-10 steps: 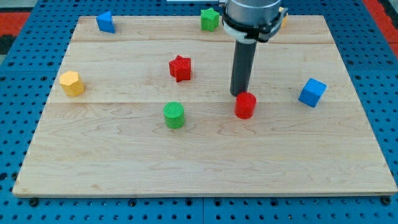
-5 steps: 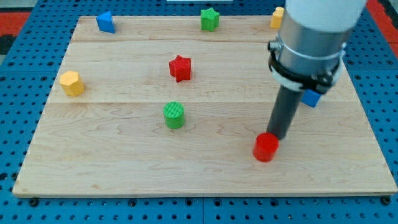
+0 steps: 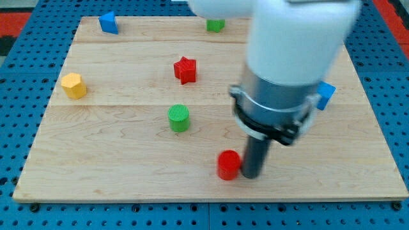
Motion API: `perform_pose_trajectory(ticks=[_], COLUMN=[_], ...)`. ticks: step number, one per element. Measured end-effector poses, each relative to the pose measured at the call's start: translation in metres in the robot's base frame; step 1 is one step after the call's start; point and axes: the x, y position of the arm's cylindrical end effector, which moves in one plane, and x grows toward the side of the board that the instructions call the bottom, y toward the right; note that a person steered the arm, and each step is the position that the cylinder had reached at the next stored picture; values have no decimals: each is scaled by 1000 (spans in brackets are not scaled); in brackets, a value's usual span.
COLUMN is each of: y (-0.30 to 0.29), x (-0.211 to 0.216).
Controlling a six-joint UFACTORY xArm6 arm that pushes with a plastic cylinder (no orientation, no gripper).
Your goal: Slide the red circle to the bottom left
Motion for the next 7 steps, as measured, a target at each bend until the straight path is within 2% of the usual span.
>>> perform_pose_trajectory(ticks=[1,2,4,5,6,7], y=[-12,-79,-62,-104,-112,-69], x=[-28,-20,49,33,22,-2])
